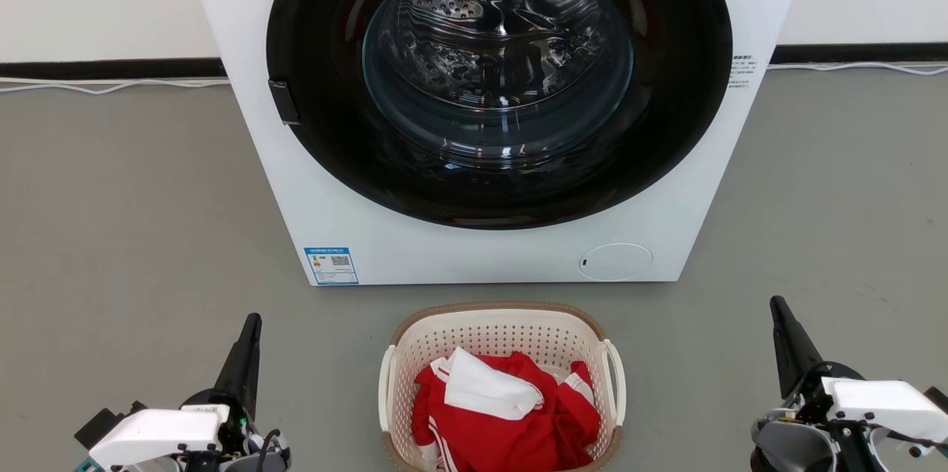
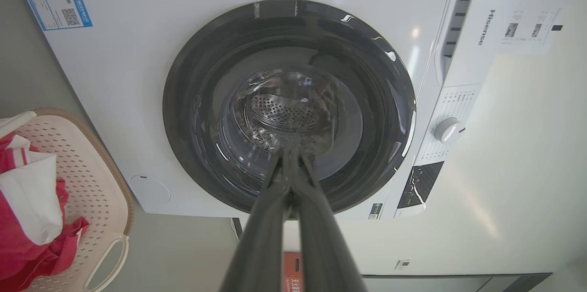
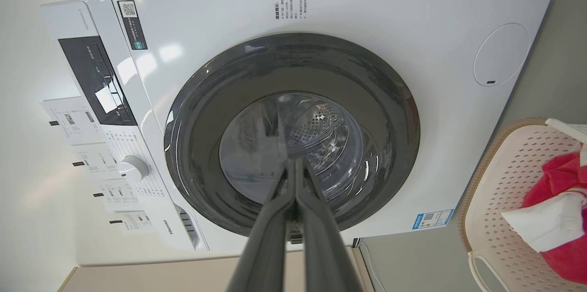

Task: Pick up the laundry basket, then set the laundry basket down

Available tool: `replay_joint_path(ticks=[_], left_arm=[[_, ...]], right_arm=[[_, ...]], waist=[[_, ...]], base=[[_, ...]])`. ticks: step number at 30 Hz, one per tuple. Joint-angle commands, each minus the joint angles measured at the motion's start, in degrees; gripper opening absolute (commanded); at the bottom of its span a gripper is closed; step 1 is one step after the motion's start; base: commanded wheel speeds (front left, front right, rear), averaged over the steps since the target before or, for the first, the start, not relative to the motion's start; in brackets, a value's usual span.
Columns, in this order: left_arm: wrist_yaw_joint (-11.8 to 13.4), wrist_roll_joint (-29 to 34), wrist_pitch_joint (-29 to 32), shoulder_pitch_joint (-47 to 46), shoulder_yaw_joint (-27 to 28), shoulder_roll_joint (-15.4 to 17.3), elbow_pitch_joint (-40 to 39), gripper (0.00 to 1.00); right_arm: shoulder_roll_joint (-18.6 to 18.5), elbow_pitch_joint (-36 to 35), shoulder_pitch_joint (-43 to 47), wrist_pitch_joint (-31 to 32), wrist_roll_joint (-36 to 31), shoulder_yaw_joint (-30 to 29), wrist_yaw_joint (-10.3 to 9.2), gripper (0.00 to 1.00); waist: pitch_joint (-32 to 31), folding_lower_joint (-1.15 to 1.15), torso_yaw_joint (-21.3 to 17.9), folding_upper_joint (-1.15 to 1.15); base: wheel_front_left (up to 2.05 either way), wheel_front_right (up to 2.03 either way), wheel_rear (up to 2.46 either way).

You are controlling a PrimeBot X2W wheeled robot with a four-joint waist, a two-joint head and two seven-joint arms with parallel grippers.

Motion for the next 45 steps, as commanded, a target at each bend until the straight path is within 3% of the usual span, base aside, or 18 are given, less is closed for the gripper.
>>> replay_joint_path(ticks=[1,45], left_arm=[[-0.36,-0.31,0.38,-2.53,1.79,0.58,-1.72,0.0],[-0.36,-0.32,0.37,-2.53,1.77,0.58,-1.73,0.0]], right_arm=[[-0.18,-1.81,-1.3,0.62,0.35,1.03,0.41,0.0],[-0.18,-1.81,-1.3,0.61,0.36,1.04,0.41,0.0]], waist=[[0.0,0.0,0.0,0.0],[0.0,0.0,0.0,0.0]], base=[[0.0,0.0,0.0],[0.0,0.0,0.0]])
